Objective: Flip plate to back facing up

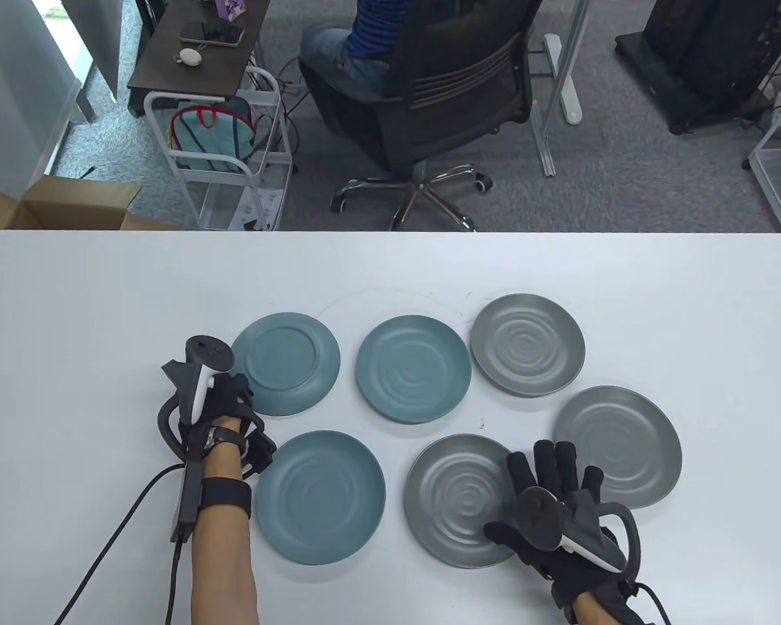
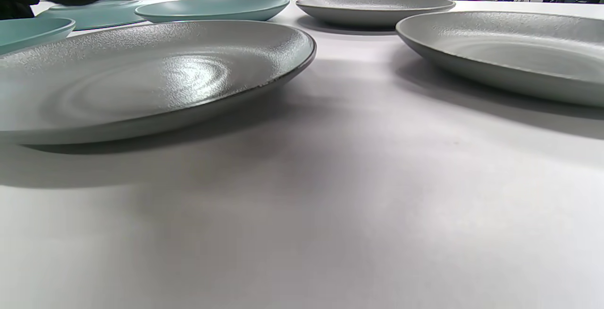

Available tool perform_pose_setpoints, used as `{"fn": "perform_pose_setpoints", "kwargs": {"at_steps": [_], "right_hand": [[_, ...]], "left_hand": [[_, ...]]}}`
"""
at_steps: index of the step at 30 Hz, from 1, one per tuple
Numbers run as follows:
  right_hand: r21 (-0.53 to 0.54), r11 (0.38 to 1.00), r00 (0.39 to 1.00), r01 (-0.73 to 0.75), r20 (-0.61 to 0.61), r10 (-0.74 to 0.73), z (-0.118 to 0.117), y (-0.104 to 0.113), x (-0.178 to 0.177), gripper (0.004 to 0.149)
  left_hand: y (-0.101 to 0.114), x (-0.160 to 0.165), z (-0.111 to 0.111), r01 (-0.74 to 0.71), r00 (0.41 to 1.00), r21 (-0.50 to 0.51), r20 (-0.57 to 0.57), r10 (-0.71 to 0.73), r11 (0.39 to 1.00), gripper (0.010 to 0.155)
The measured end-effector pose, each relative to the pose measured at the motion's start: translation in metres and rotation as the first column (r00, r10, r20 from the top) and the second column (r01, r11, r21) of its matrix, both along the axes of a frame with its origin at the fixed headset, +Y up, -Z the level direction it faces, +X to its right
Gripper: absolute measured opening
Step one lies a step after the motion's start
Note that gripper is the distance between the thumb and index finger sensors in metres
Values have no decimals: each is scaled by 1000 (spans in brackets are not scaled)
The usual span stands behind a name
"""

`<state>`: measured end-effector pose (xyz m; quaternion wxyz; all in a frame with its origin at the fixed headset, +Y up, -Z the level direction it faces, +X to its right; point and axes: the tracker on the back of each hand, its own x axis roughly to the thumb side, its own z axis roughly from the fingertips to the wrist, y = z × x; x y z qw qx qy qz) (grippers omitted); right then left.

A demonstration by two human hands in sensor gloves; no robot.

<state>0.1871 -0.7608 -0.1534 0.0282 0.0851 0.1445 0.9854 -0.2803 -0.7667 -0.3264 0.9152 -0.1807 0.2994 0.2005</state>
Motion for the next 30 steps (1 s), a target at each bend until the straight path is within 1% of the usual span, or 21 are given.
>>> {"fn": "perform_pose_setpoints", "kwargs": {"at_steps": [7, 16, 22, 25, 27, 30], "right_hand": [[0, 1000, 1000, 12, -7, -12, 0, 0, 0, 98], [7, 1000, 1000, 13, -11, -13, 2, 1, -2, 98], [13, 1000, 1000, 10, -22, -10, 5, 1, -6, 98], [15, 1000, 1000, 2, -27, -2, 5, 1, -7, 98], [21, 1000, 999, -7, -32, 8, 6, 2, -9, 98], [24, 1000, 999, -9, -33, 10, 7, 2, -10, 98]], "left_hand": [[4, 6, 1, 4, 999, -7, 41, -3, 1000, 66], [19, 21, 6, 94, 987, -28, 131, -90, 995, 72], [40, 35, 18, 168, 953, 11, 252, -165, 986, 78], [50, 42, 27, 183, 932, 41, 310, -186, 982, 81], [54, 47, 34, 189, 916, 35, 354, -189, 981, 82], [60, 58, 46, 206, 880, 51, 426, -208, 977, 82]]}}
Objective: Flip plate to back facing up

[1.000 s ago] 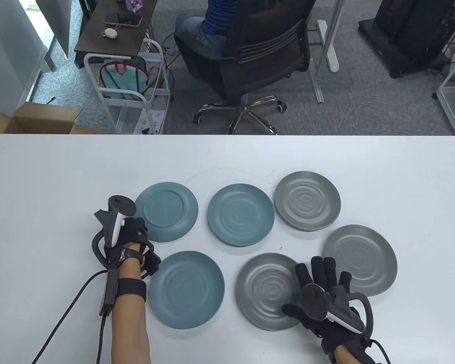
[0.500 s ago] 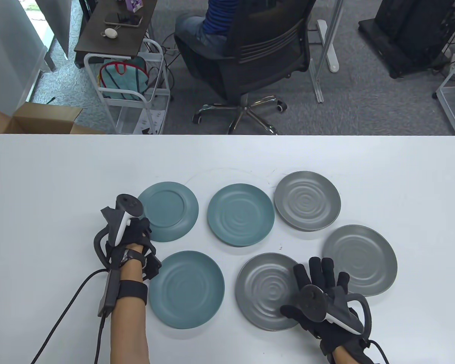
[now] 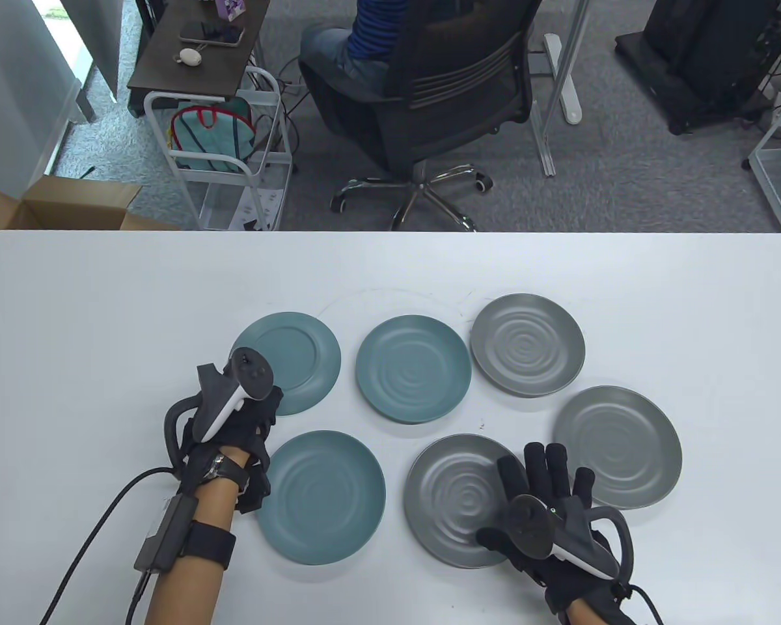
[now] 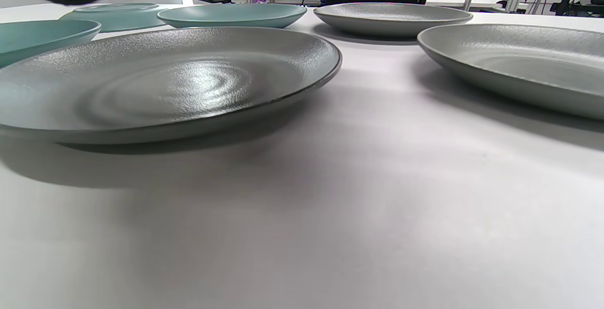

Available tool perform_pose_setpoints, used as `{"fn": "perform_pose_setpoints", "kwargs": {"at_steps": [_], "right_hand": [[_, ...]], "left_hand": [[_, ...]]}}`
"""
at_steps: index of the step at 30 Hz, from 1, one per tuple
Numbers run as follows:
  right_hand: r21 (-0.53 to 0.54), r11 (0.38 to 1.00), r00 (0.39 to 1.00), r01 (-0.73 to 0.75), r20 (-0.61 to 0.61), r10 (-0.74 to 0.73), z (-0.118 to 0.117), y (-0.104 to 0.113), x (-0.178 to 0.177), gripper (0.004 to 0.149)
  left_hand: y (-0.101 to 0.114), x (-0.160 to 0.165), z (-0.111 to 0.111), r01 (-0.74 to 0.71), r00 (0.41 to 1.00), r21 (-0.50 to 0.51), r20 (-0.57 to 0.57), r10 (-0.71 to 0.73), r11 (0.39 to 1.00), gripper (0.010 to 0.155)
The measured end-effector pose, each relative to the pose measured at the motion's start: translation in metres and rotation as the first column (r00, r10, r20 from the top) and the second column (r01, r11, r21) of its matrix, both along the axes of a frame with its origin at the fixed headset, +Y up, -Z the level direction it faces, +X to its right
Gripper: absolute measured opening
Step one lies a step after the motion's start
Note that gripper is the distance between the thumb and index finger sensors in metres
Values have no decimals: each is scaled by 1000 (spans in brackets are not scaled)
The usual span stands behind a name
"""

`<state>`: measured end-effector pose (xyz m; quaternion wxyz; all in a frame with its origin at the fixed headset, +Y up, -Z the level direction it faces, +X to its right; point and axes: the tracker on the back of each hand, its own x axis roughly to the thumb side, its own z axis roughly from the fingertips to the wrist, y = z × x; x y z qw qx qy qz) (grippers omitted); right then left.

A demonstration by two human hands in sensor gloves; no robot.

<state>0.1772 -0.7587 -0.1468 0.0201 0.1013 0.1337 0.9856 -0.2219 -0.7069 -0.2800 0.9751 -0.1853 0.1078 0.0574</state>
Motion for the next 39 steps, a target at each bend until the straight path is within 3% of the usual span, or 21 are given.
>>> {"fn": "perform_pose_setpoints", "kwargs": {"at_steps": [10, 17, 31, 39], "right_hand": [[-16, 1000, 1000, -24, -15, 24, 2, -5, -8, 98], [-21, 999, 999, -35, -28, 34, 3, -6, -12, 98], [-21, 999, 999, -32, -43, 32, 3, -7, -14, 98], [-18, 999, 998, -32, -48, 31, 4, -6, -15, 98]], "left_hand": [[0, 49, 53, 33, 961, -25, 277, -25, 999, 84], [-17, 86, 86, 66, 901, -67, 432, -31, 996, 85], [-56, 120, 114, 123, 857, -160, 514, -24, 979, 86], [-67, 132, 124, 210, 823, -74, 552, -136, 975, 88]]}}
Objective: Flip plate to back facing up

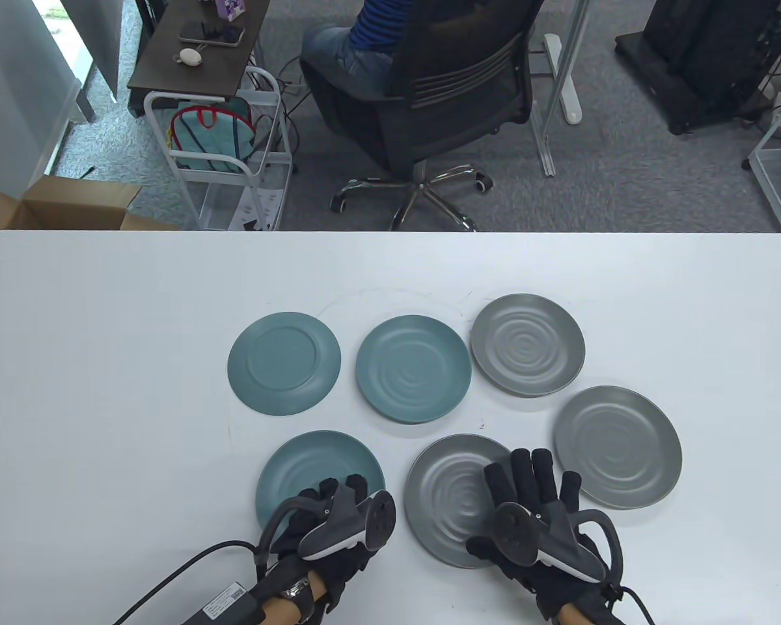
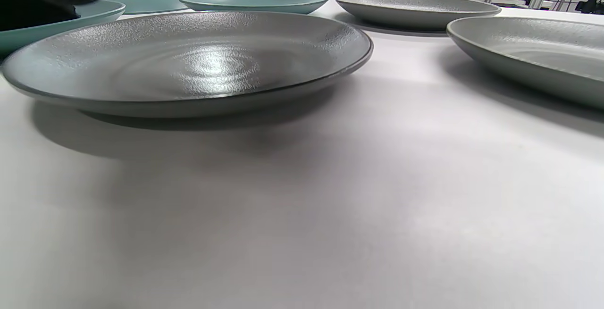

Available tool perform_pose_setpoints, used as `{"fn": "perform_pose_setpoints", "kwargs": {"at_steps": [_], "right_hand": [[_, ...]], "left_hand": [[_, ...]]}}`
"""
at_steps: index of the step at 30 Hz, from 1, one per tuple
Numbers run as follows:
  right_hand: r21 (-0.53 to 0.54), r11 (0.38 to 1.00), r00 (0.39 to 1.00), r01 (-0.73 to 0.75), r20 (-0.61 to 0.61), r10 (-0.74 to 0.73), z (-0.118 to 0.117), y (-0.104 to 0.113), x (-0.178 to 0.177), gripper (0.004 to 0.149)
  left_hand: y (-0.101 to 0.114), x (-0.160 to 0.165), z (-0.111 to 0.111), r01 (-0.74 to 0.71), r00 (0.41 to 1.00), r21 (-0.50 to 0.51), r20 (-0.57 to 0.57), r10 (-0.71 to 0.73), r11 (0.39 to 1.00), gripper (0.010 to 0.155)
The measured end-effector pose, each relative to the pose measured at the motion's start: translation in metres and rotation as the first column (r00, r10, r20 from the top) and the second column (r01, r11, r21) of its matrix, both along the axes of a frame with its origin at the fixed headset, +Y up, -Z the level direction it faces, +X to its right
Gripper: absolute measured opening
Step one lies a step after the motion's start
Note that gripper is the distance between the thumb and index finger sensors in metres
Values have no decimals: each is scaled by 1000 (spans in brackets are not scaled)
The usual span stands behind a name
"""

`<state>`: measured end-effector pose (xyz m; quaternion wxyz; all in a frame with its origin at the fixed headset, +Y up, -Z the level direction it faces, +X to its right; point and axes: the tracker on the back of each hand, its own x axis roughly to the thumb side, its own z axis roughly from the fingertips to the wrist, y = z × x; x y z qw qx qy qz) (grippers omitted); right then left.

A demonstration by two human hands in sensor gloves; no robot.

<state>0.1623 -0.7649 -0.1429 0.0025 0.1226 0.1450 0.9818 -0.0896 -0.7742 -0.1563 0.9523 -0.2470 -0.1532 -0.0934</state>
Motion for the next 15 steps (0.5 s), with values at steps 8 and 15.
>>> {"fn": "perform_pose_setpoints", "kwargs": {"at_steps": [8, 15], "right_hand": [[0, 1000, 1000, 1, -4, -1, 1, 0, -1, 98], [1, 1000, 1000, 4, -8, -4, 1, 0, -1, 98]], "left_hand": [[-2, 4, 2, 35, 999, 10, -5, -35, 999, 92], [-5, 10, 3, 69, 998, 35, 6, -69, 997, 93]]}}
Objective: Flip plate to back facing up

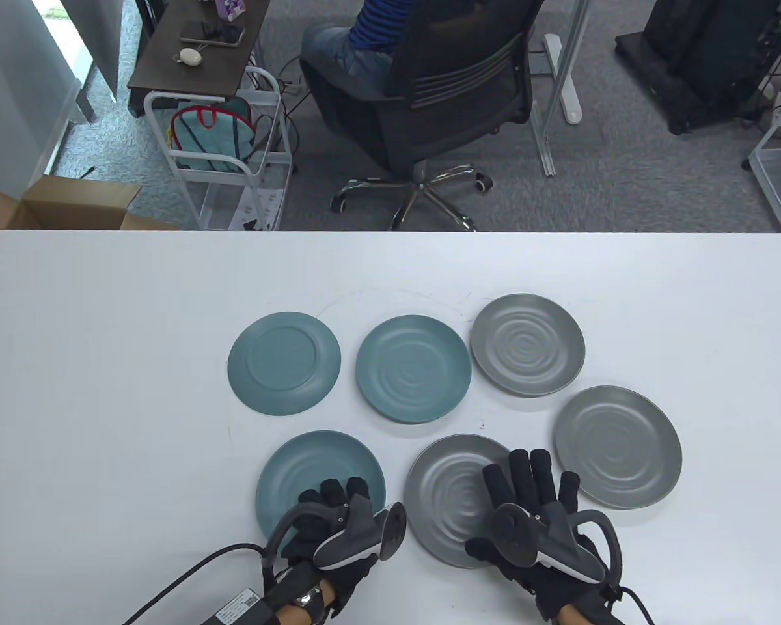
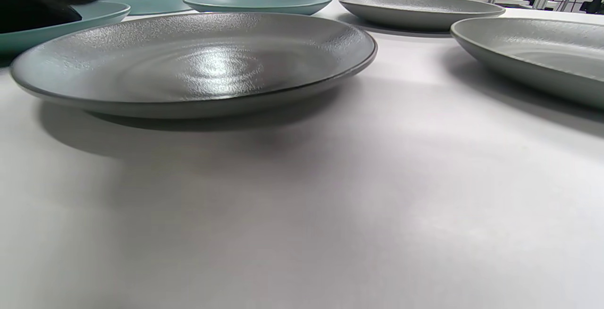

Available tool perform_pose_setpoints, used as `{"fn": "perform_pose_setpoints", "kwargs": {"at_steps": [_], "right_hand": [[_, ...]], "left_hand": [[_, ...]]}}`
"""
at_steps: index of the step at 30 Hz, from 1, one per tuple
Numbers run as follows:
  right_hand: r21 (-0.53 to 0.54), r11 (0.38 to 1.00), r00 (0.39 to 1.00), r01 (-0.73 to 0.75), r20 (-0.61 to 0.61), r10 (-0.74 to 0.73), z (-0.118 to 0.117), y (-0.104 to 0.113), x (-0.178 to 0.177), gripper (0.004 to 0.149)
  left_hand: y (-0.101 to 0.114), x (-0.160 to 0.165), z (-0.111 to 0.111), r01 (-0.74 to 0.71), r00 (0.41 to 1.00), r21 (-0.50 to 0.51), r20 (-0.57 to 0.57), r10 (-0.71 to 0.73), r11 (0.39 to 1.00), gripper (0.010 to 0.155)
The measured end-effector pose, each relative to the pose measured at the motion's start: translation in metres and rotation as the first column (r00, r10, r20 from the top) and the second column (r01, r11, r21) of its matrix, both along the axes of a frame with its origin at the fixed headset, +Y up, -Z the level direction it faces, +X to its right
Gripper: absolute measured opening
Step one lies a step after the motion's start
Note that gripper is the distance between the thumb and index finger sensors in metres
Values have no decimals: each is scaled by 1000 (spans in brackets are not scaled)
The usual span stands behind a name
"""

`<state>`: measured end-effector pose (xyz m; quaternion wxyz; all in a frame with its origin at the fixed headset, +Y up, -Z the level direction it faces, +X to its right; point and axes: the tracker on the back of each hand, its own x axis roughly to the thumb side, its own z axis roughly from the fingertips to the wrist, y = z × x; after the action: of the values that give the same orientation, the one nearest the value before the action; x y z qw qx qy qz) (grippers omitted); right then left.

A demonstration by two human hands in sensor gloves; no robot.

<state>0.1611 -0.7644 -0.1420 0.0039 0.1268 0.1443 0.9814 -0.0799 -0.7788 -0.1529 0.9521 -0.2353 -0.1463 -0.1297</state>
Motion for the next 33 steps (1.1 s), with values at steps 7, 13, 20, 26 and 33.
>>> {"fn": "perform_pose_setpoints", "kwargs": {"at_steps": [7, 13, 20, 26, 33], "right_hand": [[1, 1000, 1000, 11, 0, -11, 0, 0, 1, 98], [0, 1000, 1000, 14, 2, -14, 0, 0, 1, 98], [3, 1000, 1000, 20, 3, -20, 0, 1, 2, 98], [-2, 1000, 1000, 27, 3, -27, 0, 1, 3, 98], [-2, 1000, 1000, 31, 3, -31, 0, 1, 3, 98]], "left_hand": [[10, 1, 2, -57, 998, 13, -5, 57, 998, 83], [29, -3, 1, -140, 990, 41, -16, 141, 989, 72], [60, -20, -6, -268, 961, 80, -44, 272, 960, 65], [86, -44, -19, -440, 883, 88, -137, 449, 893, 63], [108, -79, -32, -628, 727, 150, -237, 644, 764, 61]]}}
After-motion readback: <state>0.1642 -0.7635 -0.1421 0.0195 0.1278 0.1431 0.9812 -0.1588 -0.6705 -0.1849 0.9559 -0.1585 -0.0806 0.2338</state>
